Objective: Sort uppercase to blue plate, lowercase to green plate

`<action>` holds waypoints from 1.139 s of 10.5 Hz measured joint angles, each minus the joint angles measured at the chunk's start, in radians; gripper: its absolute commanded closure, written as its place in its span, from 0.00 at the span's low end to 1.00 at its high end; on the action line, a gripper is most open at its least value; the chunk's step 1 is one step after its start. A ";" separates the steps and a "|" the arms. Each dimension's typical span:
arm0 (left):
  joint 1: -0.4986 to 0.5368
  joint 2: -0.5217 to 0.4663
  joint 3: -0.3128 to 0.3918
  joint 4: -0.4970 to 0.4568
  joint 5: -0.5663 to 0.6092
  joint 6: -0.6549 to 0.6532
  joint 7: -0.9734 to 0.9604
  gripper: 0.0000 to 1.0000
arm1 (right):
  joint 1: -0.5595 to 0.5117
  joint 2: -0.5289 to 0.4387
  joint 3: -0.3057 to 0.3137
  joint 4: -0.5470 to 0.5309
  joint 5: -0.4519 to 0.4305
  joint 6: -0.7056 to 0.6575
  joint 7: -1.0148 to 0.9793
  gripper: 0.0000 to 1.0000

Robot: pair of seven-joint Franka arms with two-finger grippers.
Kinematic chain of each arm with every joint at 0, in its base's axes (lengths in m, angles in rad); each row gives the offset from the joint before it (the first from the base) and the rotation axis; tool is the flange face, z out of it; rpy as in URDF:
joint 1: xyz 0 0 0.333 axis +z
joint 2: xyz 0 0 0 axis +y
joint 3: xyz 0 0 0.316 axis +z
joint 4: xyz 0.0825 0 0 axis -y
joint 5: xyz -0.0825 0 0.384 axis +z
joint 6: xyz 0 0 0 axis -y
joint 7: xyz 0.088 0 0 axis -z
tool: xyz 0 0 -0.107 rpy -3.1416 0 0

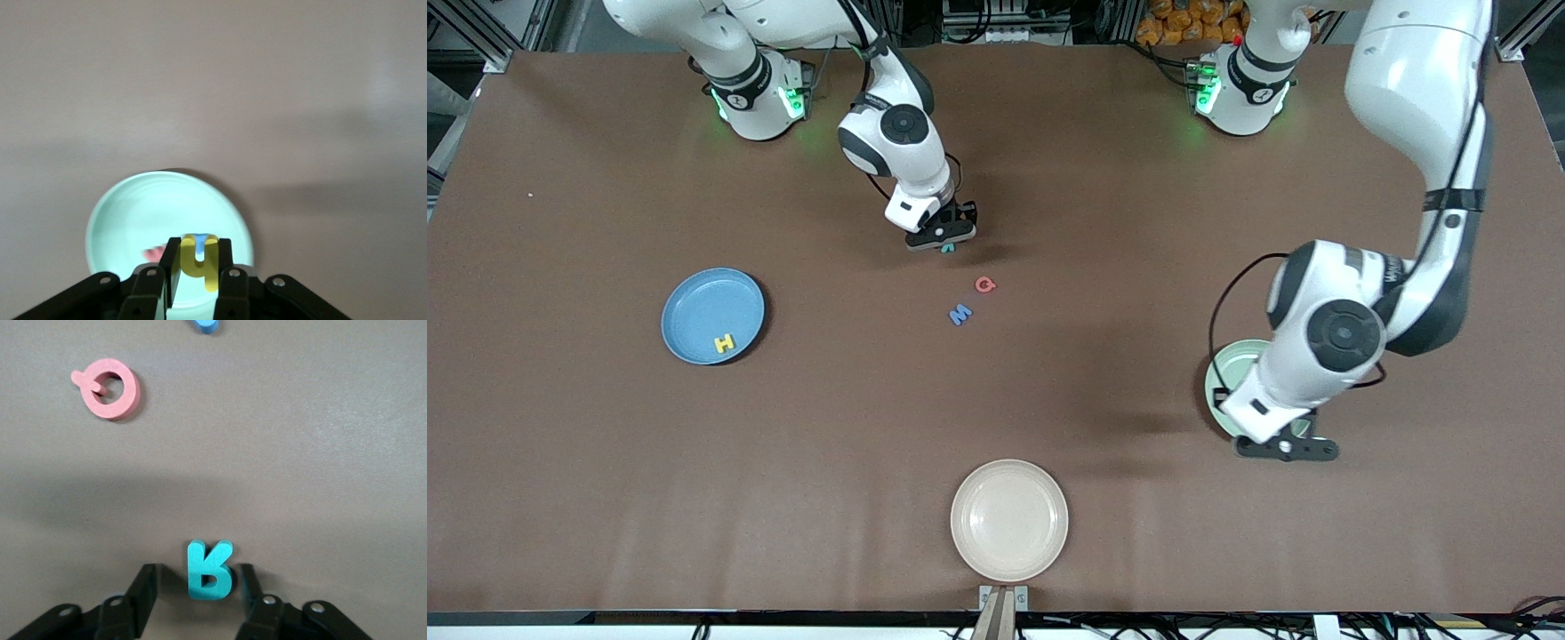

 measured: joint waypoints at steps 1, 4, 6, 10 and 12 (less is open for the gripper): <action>0.041 0.000 0.001 -0.009 0.000 -0.005 0.043 1.00 | 0.000 0.000 -0.001 0.000 0.000 -0.001 0.000 0.49; 0.165 0.025 0.006 -0.030 -0.019 -0.015 0.201 1.00 | 0.000 0.000 -0.003 0.003 0.000 -0.001 0.001 0.50; 0.183 0.058 0.016 -0.032 -0.033 -0.013 0.211 1.00 | 0.000 0.002 -0.008 0.008 0.000 0.001 0.002 0.50; 0.113 0.129 0.015 -0.033 -0.067 0.016 0.058 0.52 | -0.001 0.003 -0.022 0.012 0.000 0.002 0.002 0.53; 0.090 0.142 0.016 -0.029 -0.067 0.027 0.031 0.00 | -0.001 0.003 -0.026 0.013 0.000 0.002 0.003 0.57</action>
